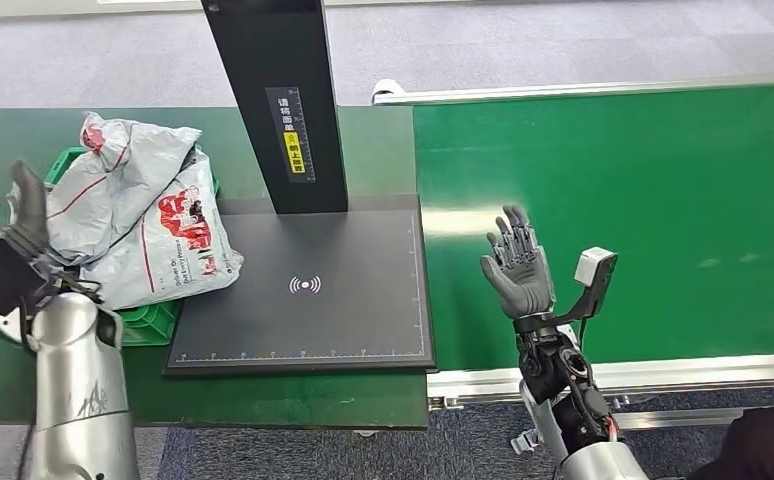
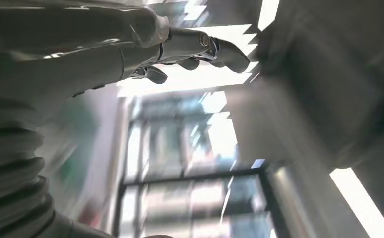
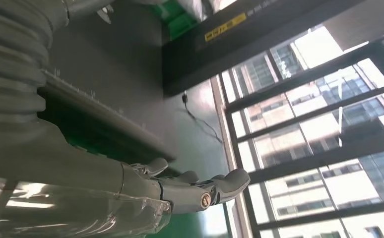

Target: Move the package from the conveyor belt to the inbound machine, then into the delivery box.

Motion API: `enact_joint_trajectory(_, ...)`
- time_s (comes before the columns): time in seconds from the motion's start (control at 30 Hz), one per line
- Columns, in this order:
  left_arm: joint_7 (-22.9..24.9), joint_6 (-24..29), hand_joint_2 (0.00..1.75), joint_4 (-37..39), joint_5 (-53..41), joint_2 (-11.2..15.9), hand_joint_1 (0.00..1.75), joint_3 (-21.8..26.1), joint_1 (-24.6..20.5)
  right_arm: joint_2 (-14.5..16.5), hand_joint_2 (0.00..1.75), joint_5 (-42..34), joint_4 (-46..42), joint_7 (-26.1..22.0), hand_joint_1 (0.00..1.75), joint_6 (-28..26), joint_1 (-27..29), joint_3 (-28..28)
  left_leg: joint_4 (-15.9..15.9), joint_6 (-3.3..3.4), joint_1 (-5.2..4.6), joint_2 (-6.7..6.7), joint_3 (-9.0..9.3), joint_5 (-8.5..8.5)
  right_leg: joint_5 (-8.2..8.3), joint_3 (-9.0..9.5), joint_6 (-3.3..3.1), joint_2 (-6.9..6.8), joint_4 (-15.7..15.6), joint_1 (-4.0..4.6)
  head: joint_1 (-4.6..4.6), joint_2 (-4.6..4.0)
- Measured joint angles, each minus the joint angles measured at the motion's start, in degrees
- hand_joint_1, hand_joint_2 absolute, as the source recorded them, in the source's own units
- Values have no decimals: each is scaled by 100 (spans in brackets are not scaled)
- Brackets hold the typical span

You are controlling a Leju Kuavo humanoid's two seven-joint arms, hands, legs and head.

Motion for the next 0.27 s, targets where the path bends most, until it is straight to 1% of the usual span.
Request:
enact_joint_trajectory(0.07, 260, -425, 175, 100, 884, 63, 0, -791, 333, -36, 175, 241, -206, -10, 0, -174, 68, -2, 0, 3, -1, 1, -3, -2, 0, 1, 0, 0, -3, 0, 1, 1)
enact_joint_trajectory(0.13, 463, -861, 175, 183, 1224, 97, 0, -1425, 606, -53, 175, 560, -386, -35, 0, -371, 136, -1, 0, 9, -3, 5, -3, -6, 0, 1, 1, 1, -6, -2, 1, 0)
enact_joint_trajectory(0.23, 668, -1579, 175, 320, 1540, 125, 0, -2198, 938, -55, 175, 1200, -656, -158, 0, -873, 256, 4, 0, 12, -5, 4, -5, -10, 0, 0, 2, 1, -7, -4, -1, 0)
enact_joint_trajectory(0.27, 708, -1721, 175, 342, 1604, 129, 0, -2319, 991, -55, 175, 1310, -706, -186, 0, -964, 279, 5, 0, 12, -5, 3, -5, -10, -1, -1, 2, 0, -7, -4, -1, 0)
